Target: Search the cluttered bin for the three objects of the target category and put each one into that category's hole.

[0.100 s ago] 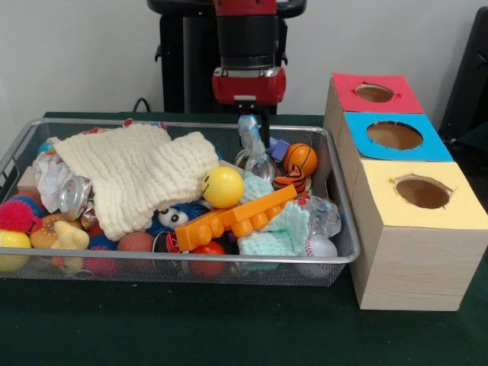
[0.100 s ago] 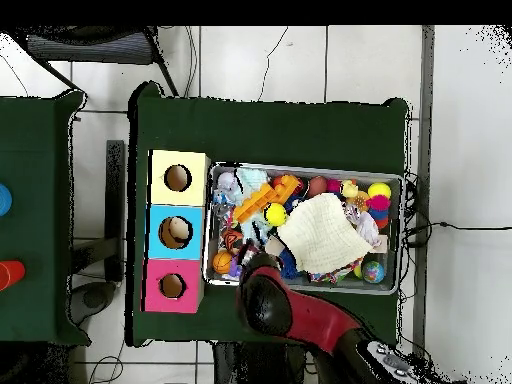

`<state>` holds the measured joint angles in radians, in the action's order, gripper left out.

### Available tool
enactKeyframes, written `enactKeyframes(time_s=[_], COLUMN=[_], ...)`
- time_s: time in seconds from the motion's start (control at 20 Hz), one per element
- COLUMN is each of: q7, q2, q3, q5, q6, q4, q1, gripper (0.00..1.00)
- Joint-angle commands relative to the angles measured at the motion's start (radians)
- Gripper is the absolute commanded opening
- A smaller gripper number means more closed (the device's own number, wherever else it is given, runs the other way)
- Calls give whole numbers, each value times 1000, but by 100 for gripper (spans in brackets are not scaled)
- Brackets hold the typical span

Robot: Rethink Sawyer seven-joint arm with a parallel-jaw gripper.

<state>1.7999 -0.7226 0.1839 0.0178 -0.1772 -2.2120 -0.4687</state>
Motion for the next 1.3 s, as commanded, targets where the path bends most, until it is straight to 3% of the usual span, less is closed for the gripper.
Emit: enactKeyframes(time_s=[0.05, 0.3, 0.5, 0.7, 0.85, 1.3], q7=[213, 248, 240, 182, 177, 259], q2=[-113, -141, -166, -93, -48, 129], q3=[-42, -77, -187, -376, -462, -826], q5=[-86, -134, -207, -280, -311, -368], q6=[94, 95, 128, 240, 308, 520], q4=[-14, -33, -16, 67, 110, 263], q1=[56, 131, 265, 443, 524, 913], gripper=[0, 0, 0, 0, 0, 0])
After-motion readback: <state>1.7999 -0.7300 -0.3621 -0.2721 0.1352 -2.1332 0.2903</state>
